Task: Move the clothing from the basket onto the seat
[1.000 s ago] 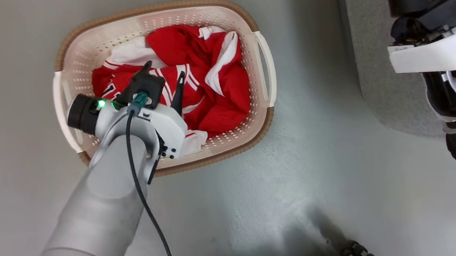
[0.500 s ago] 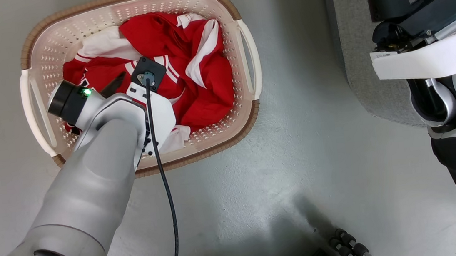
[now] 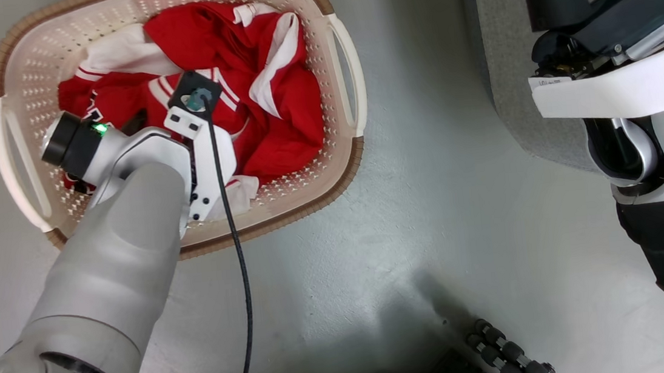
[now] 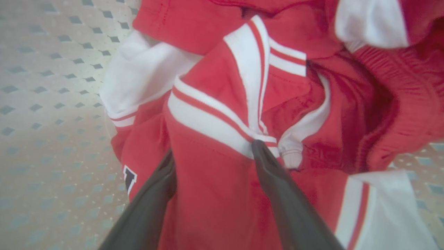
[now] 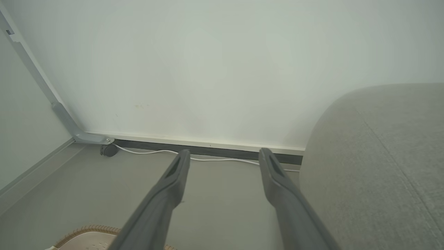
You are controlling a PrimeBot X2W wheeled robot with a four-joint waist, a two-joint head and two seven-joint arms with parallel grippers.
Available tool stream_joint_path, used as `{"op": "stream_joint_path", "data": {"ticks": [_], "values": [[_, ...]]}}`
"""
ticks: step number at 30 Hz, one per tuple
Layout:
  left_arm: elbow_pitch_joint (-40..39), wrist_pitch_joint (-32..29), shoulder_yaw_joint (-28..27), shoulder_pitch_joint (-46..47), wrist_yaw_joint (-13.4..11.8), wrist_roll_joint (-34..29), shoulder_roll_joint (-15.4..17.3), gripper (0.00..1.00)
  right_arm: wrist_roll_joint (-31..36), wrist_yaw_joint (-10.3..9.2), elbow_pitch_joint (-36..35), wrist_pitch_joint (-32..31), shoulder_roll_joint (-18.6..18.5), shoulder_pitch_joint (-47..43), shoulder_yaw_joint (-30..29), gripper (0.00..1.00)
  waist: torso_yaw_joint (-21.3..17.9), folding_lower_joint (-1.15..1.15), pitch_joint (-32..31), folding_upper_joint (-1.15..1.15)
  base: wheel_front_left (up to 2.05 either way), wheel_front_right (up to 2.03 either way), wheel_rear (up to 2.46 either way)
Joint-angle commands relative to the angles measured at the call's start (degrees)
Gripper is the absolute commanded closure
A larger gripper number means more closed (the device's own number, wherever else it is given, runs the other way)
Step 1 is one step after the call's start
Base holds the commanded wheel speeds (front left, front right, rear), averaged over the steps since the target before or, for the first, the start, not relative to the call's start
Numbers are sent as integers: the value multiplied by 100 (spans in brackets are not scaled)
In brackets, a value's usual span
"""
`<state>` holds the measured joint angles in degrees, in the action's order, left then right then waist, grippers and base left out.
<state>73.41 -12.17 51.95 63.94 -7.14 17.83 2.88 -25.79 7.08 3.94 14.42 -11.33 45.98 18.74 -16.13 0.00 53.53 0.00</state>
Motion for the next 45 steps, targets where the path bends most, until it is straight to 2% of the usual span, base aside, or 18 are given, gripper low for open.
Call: {"op": "stream_joint_path", "data": {"ticks": [1, 6, 7, 8, 19, 28, 33, 45], "values": [[-13, -9, -26, 67, -64, 0, 88, 0, -68, 41, -197, 58, 21, -82, 38, 0, -56, 0, 74, 0, 0, 0, 0], [12, 42, -9, 132, -83, 26, 143, 0, -95, 41, -245, 58, 75, -53, 23, 0, -117, 0, 176, 0, 0, 0, 0], [16, 57, -3, 135, -77, 33, 150, 22, -102, 41, -241, 58, 85, -47, 19, 0, -125, 0, 180, 0, 0, 0, 0], [17, 122, -7, 137, -81, 44, 158, 100, -105, 41, -236, 58, 95, -42, 16, 0, -130, 0, 179, 0, 0, 0, 0], [34, 775, -85, -148, 70, 295, 98, 100, -123, 41, 32, 58, 45, -134, -28, 0, 22, 0, -269, 0, 0, 0, 0], [-17, 1488, -9, -673, 322, 472, 12, 100, -127, 41, 444, 58, -98, -447, -35, 0, 309, 0, -1074, 0, 0, 0, 0], [-315, 1737, 15, -938, 414, 683, 3, 100, -96, 41, 643, 58, -184, -625, -54, 0, 442, 0, -1441, 0, 0, 0, 0], [-1108, 2242, 395, -1813, 354, 1434, 0, 100, 24, 41, 1175, 58, -237, -1364, -134, 0, 816, 0, -2726, 0, 0, 0, 0]]}}
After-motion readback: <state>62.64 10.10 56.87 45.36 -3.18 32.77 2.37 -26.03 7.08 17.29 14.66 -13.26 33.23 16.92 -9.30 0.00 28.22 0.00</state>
